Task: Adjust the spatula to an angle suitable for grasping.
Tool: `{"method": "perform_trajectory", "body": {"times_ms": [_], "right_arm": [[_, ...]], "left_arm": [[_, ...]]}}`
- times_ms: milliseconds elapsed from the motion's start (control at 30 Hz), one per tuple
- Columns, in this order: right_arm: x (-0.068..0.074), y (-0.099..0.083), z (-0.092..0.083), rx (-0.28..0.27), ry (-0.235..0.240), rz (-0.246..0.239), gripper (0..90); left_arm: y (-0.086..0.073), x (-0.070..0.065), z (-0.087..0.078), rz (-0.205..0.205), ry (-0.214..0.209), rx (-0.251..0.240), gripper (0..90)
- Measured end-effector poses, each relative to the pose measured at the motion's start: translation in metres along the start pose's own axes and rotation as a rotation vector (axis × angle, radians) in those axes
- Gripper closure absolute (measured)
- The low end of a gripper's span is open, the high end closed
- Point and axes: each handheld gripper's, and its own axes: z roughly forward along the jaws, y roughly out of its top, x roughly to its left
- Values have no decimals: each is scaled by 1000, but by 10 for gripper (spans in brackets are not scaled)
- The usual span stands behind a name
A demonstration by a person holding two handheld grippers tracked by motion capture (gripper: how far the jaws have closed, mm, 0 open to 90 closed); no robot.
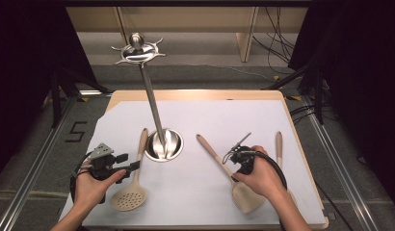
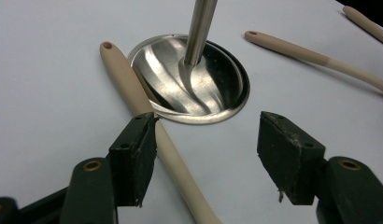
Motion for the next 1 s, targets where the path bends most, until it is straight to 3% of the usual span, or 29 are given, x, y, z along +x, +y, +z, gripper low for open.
{"method": "perform_trajectory", "body": {"times_ms": [133,200,233,300,467,567,633,667,767,833,900,1000], "right_arm": [[10,19,10,23,19,-29,653],[11,27,15,43,-2,-40,652],[11,28,17,44,-19,-55,651],[10,30,16,47,-40,-40,654],[1,36,19,35,-52,-33,640],[2,40,27,64,-25,-27,638],[2,40,29,63,-26,-48,640],[4,43,33,87,-31,-27,647],[3,43,36,88,-40,-45,655],[4,45,40,107,-34,-20,702],[3,45,41,117,-35,-24,713],[4,46,42,122,-47,21,764]], "left_arm": [[0,2,-1,-6,-1,2,369],[1,1,-2,-5,7,-5,369],[1,1,-2,-2,9,0,369],[1,1,-2,-2,10,-1,369],[2,0,0,7,2,-2,369],[1,-2,-2,8,4,-6,368],[1,-2,-2,7,6,-7,368],[1,-2,-2,7,7,-7,368],[1,-1,-2,2,3,-10,368],[1,-1,-2,2,2,-9,368],[1,-1,-2,5,2,-8,368],[1,-1,-2,7,5,-4,368]]}}
